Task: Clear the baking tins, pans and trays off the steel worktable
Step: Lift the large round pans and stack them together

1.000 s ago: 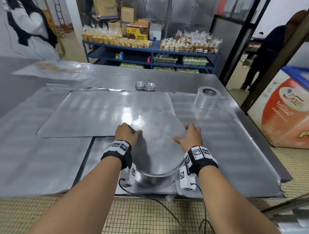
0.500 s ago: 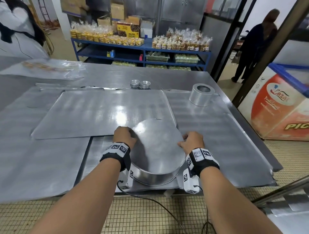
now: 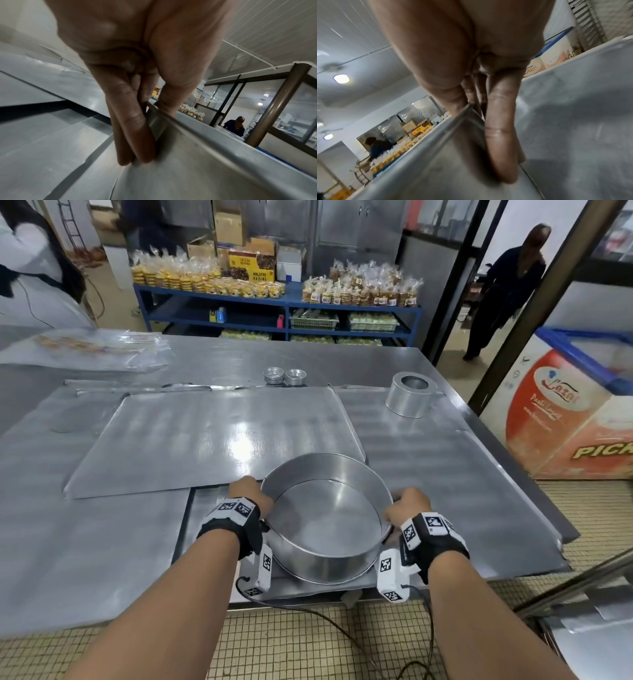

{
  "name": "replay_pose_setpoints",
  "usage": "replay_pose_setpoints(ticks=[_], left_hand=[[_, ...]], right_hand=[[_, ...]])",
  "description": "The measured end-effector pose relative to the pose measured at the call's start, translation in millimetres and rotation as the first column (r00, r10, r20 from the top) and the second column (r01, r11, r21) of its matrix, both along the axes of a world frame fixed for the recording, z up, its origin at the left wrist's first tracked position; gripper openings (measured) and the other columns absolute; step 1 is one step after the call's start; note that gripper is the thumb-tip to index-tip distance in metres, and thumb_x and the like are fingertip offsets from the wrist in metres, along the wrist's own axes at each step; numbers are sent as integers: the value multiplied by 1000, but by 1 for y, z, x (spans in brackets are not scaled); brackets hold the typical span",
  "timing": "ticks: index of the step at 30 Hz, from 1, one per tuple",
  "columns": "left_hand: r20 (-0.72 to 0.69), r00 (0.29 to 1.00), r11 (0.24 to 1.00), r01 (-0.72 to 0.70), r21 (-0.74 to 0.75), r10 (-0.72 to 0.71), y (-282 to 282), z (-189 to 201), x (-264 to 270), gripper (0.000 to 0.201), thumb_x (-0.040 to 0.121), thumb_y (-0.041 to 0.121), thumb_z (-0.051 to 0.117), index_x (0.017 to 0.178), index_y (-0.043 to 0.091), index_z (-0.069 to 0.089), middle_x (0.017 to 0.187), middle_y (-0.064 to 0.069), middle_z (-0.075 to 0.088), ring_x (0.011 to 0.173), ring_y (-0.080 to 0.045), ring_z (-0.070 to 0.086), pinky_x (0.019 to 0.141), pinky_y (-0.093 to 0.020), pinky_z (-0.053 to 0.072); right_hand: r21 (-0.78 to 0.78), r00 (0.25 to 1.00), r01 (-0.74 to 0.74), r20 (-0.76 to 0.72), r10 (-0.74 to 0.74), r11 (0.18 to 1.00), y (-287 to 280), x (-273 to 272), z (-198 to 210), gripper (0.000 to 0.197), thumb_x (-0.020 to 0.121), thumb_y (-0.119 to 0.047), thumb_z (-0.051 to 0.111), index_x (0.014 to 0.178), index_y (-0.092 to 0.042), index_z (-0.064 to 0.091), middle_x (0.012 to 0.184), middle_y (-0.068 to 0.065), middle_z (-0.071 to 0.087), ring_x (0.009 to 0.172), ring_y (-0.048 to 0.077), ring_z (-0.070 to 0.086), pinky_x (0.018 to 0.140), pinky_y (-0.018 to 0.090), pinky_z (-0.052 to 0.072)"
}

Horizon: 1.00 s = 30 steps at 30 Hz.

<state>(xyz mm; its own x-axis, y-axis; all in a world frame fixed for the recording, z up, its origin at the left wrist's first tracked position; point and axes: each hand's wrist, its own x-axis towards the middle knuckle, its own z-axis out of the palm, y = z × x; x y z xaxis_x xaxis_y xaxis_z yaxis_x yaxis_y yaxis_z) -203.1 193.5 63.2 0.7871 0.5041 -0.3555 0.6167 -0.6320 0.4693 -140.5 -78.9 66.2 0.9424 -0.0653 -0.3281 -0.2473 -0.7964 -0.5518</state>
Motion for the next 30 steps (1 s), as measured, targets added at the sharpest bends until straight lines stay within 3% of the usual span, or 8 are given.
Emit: replay_pose_setpoints(ticks=[4, 9, 13, 18, 21, 23, 26, 30], left_hand=[[-13, 1000, 999, 23, -43, -23, 7, 18, 7, 10, 74, 6, 67, 80, -2, 67, 80, -13, 71, 71, -27, 70, 66, -34, 61], [136, 991, 997, 10, -72, 0, 14, 44, 25, 11, 78, 7, 67, 82, -2, 72, 67, -11, 69, 57, -23, 66, 51, -26, 53], [236, 969, 990, -37, -134, 68, 17, 61, 47, 13, 80, 5, 65, 79, -4, 74, 62, -12, 69, 42, -15, 65, 37, -20, 49], [334, 929, 966, -80, -245, 161, 18, 71, 84, 18, 76, 5, 63, 82, -8, 74, 65, -17, 73, 56, -27, 73, 63, -34, 63], [388, 894, 944, -100, -316, 224, 16, 67, 112, 21, 76, 4, 62, 87, -12, 72, 73, -24, 73, 52, -27, 72, 57, -34, 62], [432, 861, 930, -113, -351, 267, 11, 62, 131, 18, 77, 4, 64, 82, -12, 71, 74, -23, 73, 51, -24, 71, 48, -24, 58], [480, 804, 899, -148, -411, 352, 5, 51, 163, 18, 80, 10, 67, 70, -3, 73, 69, -18, 73, 56, -24, 73, 57, -29, 62], [373, 851, 876, -187, -445, 371, -3, 26, 214, 17, 78, 12, 68, 72, -3, 73, 69, -14, 74, 60, -24, 74, 57, -25, 61]], right_hand=[[89, 998, 58, 26, -61, 994, -7, 6, 14, 22, 66, -3, 70, 81, -18, 75, 80, 8, 71, 75, 24, 66, 73, 24, 49], [293, 984, 121, 94, -154, 948, -9, 23, 30, 23, 52, -3, 66, 59, -25, 70, 68, 7, 73, 63, 34, 73, 66, 51, 61], [430, 964, 133, 153, -217, 893, -4, 34, 51, 25, 71, 5, 69, 80, -18, 71, 74, 2, 71, 60, 27, 69, 56, 49, 61], [597, 959, 205, 38, -282, 775, 0, 66, 42, 18, 74, -3, 77, 87, -11, 68, 89, 11, 69, 70, 37, 72, 61, 56, 60], [686, 956, 229, -24, -293, 691, 7, 90, 33, 25, 75, 5, 70, 97, -6, 66, 93, 13, 69, 72, 39, 72, 61, 59, 59], [727, 949, 235, -29, -313, 645, 10, 113, 27, 25, 74, 10, 62, 93, -4, 68, 93, 18, 71, 72, 42, 72, 61, 61, 58], [757, 940, 255, -48, -339, 601, 13, 155, 21, 24, 74, 14, 57, 85, -4, 68, 90, 22, 72, 69, 44, 71, 61, 63, 57], [773, 941, 233, -24, -339, 591, 26, 213, 17, 32, 74, 13, 54, 82, -14, 69, 90, 15, 72, 71, 44, 71, 59, 62, 57]])
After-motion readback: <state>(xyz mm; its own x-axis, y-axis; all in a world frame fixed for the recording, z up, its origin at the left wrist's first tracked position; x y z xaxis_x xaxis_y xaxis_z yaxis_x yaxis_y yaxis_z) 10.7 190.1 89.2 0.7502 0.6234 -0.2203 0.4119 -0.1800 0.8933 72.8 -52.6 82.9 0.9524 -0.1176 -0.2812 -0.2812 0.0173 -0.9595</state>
